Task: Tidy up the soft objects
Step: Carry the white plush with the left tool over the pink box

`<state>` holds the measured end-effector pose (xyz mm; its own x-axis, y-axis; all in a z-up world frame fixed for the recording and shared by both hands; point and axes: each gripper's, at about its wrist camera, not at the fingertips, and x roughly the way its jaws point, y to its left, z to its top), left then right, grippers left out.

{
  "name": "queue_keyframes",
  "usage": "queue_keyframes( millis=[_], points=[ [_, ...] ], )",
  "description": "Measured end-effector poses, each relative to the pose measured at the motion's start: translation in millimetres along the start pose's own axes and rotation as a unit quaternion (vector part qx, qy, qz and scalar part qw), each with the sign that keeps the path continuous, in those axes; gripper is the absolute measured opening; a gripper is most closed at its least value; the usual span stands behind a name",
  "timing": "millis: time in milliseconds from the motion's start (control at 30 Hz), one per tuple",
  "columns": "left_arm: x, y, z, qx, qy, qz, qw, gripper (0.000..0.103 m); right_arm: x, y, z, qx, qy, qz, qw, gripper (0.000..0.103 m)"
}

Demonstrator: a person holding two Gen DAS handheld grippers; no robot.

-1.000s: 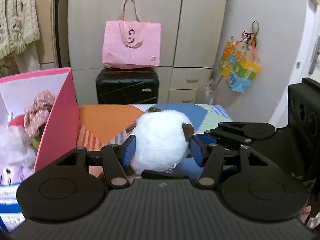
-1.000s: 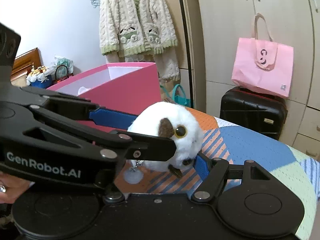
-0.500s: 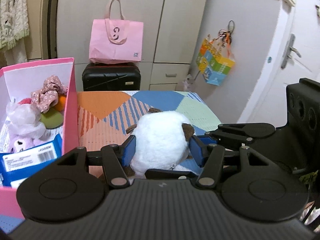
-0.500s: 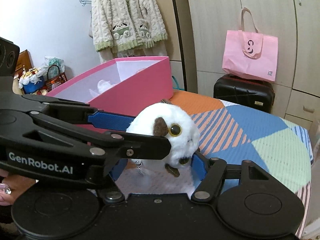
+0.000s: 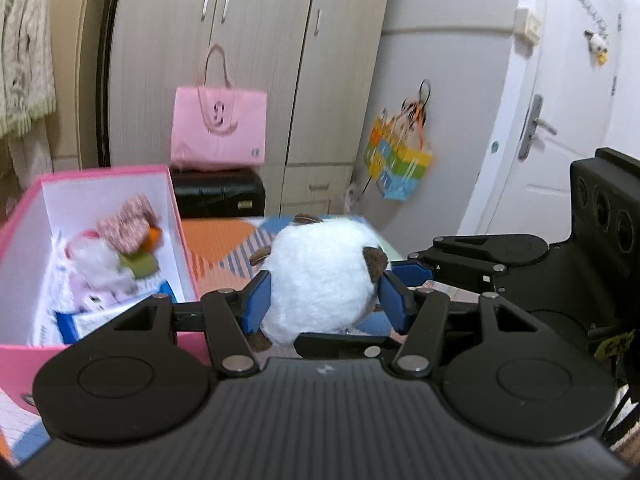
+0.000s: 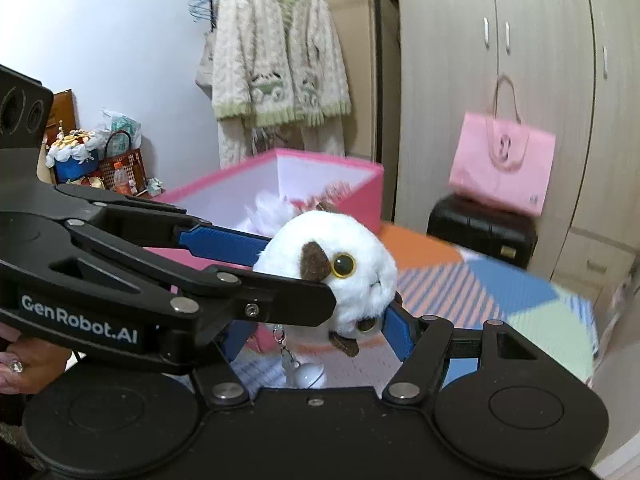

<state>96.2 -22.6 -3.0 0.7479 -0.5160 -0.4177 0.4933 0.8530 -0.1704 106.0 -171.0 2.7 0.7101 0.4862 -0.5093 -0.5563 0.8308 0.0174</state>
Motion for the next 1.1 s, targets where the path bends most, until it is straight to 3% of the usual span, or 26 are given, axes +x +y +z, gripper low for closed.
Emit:
queue_keyframes(
  millis=[233, 567, 867, 1100],
  points=[
    [-36, 20, 20, -0.005, -0.034, 0.021, 0.9992, 0.057, -3, 32, 38, -0.037, -0.025, -0.011, 0.999, 0.073],
    [-59, 76, 30, -0.055, -0.087, 0.048, 0.9935, 0.059, 30, 58, 83, -0.038, -0.044, 0.041, 0.997, 0.077],
    [-32, 139, 30, -0.119, -0.057, 0.067, 0.9890, 0.059, 95, 54, 101, -0.010, 0.011, 0.093, 0.996, 0.077],
    [-10, 167, 22, -0.136, -0.028, 0.096, 0.9857, 0.060, 147, 48, 101, 0.011, 0.049, 0.125, 0.991, 0.076]
  ],
)
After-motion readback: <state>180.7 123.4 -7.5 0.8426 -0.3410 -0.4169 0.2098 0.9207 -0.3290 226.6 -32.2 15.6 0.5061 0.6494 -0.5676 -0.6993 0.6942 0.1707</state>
